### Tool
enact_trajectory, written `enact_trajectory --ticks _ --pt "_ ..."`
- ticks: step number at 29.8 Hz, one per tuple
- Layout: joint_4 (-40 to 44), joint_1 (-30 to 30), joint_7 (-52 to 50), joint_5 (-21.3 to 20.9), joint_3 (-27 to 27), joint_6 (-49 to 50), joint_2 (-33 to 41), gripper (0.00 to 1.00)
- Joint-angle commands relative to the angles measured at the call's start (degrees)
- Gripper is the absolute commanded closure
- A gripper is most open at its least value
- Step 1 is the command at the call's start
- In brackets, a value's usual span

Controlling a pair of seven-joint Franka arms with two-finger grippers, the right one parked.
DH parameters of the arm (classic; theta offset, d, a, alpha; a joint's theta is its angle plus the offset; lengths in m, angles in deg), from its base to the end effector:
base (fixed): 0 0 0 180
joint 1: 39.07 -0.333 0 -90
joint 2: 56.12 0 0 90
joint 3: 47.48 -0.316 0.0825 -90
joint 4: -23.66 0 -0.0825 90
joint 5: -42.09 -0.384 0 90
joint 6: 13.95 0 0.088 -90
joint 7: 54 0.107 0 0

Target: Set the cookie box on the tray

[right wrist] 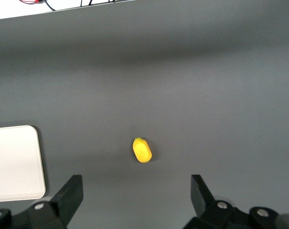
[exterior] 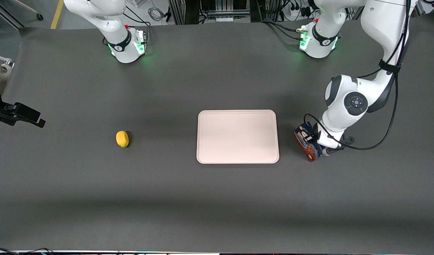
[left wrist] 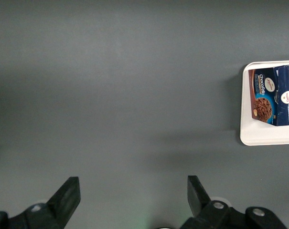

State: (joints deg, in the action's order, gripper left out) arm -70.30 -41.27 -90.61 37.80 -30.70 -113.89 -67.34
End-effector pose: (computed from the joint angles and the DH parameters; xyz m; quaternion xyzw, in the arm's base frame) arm 0.5963 -0.1353 0.4960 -0.9819 -0.1845 0.0337 0.0254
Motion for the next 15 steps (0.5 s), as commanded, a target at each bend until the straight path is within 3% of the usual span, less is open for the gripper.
enact_trajectory --ticks 1,4,15 --pt "11.9 0.2 5.4 -0.3 0.8 15.8 2.9 1.00" --pt "18.8 0.4 6.4 0.1 1.8 22.4 2.7 1.00" --pt "16.0 1.5 3.1 3.9 13.9 16.4 -4.3 1.00"
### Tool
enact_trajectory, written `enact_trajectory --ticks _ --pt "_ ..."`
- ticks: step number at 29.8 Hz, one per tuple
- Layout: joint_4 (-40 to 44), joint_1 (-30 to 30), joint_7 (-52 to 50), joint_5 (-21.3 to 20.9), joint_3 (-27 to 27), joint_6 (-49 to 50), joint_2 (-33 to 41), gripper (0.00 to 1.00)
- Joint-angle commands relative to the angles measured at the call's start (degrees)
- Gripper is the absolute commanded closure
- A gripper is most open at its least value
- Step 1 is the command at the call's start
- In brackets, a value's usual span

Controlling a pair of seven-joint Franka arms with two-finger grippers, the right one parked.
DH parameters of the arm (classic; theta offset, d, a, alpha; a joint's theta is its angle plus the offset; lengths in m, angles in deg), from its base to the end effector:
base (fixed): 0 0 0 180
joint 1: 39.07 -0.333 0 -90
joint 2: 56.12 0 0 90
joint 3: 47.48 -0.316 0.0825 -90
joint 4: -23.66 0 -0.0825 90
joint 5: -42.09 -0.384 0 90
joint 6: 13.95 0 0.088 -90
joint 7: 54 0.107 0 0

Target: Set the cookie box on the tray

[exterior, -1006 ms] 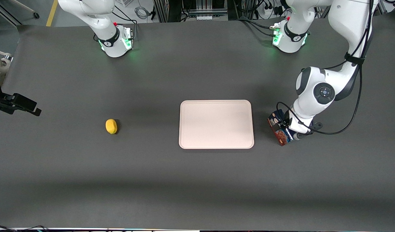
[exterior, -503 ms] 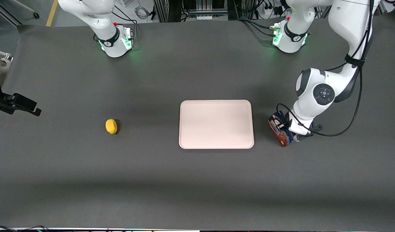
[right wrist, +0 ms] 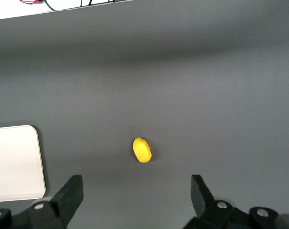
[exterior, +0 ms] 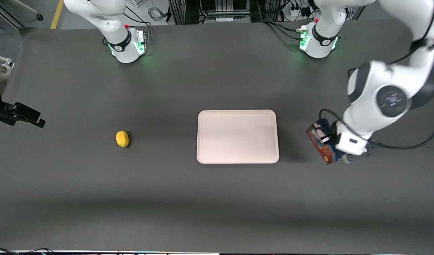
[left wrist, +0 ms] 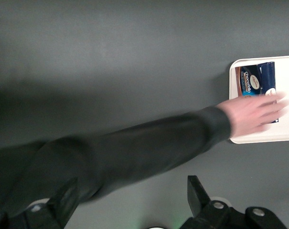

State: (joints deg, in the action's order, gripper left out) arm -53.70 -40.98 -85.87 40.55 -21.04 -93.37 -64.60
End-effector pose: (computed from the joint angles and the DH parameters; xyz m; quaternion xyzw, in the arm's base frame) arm 0.5347 -0.2158 0.6354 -0.9964 -0.0663 0.0519 0.0056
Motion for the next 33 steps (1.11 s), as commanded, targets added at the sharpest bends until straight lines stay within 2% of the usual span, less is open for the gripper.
enact_trajectory --ticks 1,8,15,28,31,33 --pt "-1.6 1.3 -1.6 1.1 4.8 -5.8 -7.9 1.00" --pt "-13.9 2.2 -0.6 0.1 5.9 -21.7 -11.6 1.00" --pt "-27.0 2.2 -0.1 -4.2 5.9 -37.8 -12.6 1.00" --pt "-34.3 1.7 0.1 -9.0 5.3 -50.3 -16.6 1.00" --pt "-36.0 1.6 0.1 -9.1 5.1 -53.3 -17.0 0.95" --pt "-36.4 1.6 -0.1 -9.3 4.7 -54.3 -17.1 0.81"
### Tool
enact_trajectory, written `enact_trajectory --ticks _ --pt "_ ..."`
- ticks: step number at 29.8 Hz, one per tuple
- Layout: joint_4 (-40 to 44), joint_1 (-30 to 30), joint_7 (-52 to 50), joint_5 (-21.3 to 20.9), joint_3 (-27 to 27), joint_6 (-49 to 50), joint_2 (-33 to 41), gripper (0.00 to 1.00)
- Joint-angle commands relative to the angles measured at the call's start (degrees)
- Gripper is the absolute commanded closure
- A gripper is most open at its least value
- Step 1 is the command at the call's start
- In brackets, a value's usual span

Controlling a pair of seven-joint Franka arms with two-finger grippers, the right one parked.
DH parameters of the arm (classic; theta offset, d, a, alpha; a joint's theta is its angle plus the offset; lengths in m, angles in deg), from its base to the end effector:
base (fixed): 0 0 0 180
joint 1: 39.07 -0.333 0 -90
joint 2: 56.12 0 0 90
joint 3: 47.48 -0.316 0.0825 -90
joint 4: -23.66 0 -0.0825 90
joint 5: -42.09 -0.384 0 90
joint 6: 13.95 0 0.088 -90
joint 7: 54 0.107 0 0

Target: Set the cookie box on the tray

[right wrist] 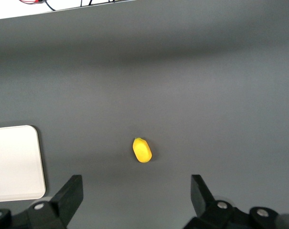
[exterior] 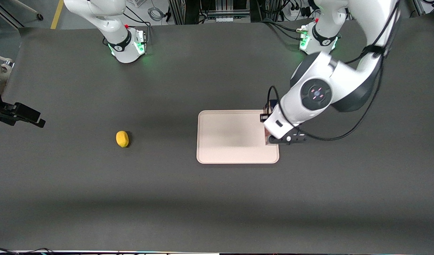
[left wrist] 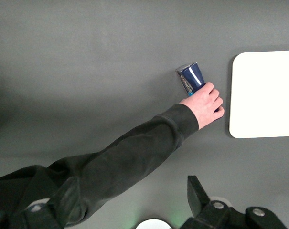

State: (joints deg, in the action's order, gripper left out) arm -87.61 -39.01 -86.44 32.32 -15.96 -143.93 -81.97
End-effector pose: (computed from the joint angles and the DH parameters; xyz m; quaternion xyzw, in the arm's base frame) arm 0.5317 -0.3043 0.2762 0.9979 -0.0298 -0.0483 0.0309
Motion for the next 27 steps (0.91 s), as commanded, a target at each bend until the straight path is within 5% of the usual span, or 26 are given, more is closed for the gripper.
enact_trajectory --ticks 1,5,7,16,27 --pt "-2.5 -0.3 0.3 -1.1 -0.6 -3.8 0.2 0.72" --pt "-2.5 -0.3 0.2 -1.1 -0.6 -3.9 -0.1 0.16" --pt "-2.5 -0.4 0.0 -1.1 -0.7 -3.9 -0.1 0.00" --pt "-0.4 -0.7 -5.3 -1.0 -2.2 1.5 6.9 0.00" --pt "18.6 -1.6 -3.7 -0.1 -4.7 31.3 15.2 0.00"
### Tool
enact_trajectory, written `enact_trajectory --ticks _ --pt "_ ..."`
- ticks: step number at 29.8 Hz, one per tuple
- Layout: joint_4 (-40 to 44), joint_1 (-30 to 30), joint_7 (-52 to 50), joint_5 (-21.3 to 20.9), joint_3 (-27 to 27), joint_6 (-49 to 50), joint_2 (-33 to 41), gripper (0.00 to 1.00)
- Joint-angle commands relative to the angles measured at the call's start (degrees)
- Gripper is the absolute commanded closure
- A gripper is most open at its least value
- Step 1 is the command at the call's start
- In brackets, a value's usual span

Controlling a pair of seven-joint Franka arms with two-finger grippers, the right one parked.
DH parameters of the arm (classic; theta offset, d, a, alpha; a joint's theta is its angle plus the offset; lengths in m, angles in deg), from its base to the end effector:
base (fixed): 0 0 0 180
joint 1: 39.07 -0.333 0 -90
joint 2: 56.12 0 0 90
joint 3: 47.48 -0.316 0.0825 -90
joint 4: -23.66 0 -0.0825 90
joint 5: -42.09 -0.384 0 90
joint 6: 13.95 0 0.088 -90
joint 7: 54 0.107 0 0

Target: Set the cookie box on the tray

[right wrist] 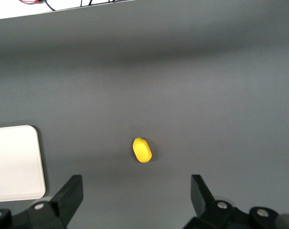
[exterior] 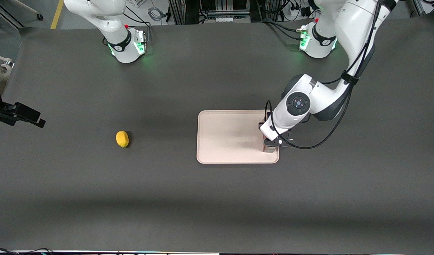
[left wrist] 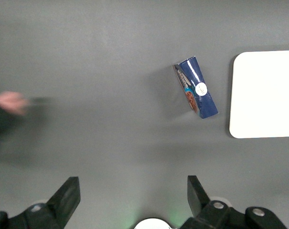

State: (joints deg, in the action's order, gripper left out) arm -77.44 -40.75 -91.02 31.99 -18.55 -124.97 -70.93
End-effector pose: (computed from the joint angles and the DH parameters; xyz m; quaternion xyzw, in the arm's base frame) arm 0.5643 -0.2539 0.4277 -0.9979 -0.0569 0.0109 0.0296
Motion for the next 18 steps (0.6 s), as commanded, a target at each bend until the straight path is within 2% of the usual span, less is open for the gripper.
enact_trajectory --ticks 1,5,8,14,18 --pt "10.1 0.1 2.7 0.5 -3.0 14.7 4.9 0.00" --pt "16.4 0.0 11.8 4.2 -8.2 24.5 8.0 0.00" --pt "18.3 0.1 19.8 4.6 -12.2 28.8 10.1 0.00" --pt "15.9 0.0 31.6 5.6 -19.1 29.5 13.1 0.00" --pt "10.9 -0.1 36.3 6.1 -21.5 25.9 14.6 0.00"
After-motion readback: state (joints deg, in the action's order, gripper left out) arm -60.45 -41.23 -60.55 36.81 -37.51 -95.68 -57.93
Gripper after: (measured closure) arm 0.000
